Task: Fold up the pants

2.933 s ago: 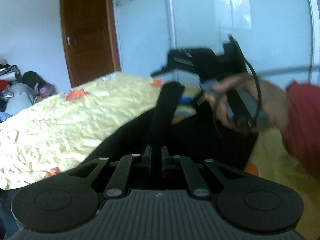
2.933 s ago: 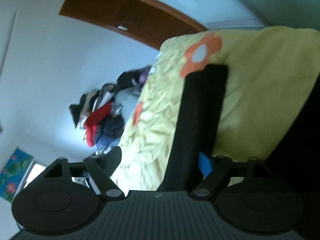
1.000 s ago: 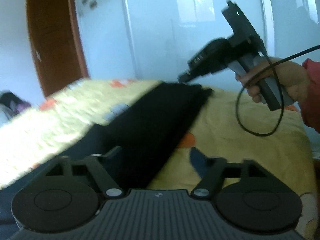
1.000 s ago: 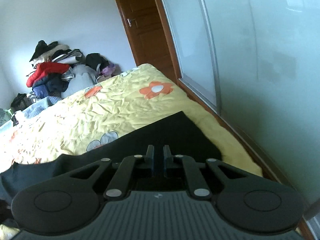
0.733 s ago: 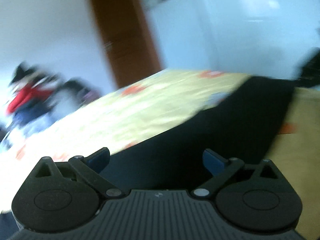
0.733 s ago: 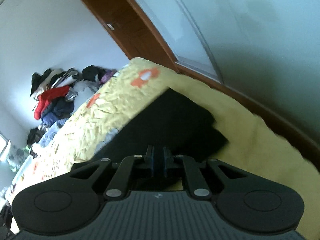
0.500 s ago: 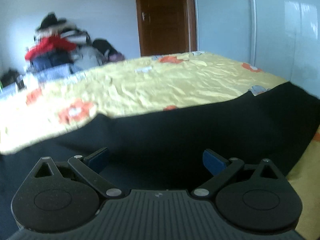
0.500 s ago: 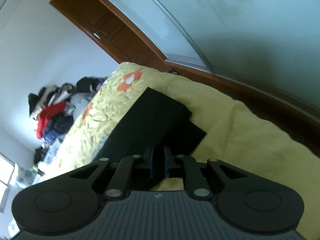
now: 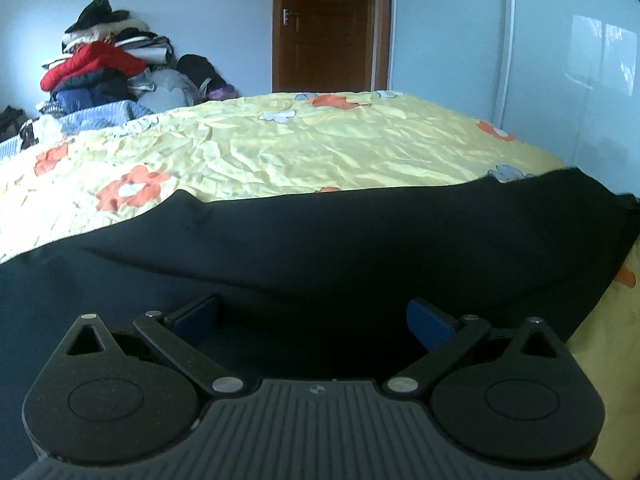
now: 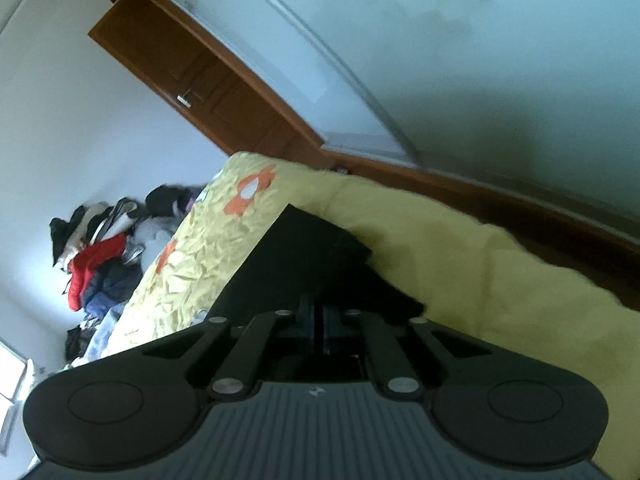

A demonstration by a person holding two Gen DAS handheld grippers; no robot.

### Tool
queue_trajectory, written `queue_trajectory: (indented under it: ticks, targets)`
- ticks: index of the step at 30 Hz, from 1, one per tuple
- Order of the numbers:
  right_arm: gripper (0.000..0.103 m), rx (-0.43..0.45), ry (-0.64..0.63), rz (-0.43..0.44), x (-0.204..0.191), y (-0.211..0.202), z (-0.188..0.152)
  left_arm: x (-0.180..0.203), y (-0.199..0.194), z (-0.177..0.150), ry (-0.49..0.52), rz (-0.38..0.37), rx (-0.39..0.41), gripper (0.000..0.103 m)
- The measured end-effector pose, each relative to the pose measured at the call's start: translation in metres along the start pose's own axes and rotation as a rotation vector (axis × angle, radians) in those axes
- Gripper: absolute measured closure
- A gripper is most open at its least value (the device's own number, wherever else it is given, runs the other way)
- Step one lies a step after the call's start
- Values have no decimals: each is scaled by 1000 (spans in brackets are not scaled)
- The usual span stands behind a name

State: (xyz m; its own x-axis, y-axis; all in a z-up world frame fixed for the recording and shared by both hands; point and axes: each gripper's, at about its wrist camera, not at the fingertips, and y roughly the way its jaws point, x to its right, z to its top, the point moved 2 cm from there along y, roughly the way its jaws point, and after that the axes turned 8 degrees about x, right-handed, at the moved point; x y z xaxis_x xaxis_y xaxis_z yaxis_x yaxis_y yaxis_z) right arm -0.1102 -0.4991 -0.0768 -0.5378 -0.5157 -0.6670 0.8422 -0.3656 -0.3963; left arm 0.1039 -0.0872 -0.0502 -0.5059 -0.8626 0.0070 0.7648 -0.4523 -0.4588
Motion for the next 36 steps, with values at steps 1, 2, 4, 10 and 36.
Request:
queue_trajectory:
  ticks: [1,2,4,10,36]
  targets:
    - [99,20,-14,-10,0,-8,1,-1,0,0,-7,-2,-1,0]
    - [99,32,-30,-19,0,-15,2,-1,0,0,-9,-3,-1,0]
    - [99,13,-113,-52,-3,-19,3,-1,1,0,-5,-1,-5,0]
    - [91,50,-116,-98,-3,-31,14,-1,-12,8,44,24,4,1]
    - [12,-9,-96,37,-22,-39,12,-23,-14,2,17,88,-44,1]
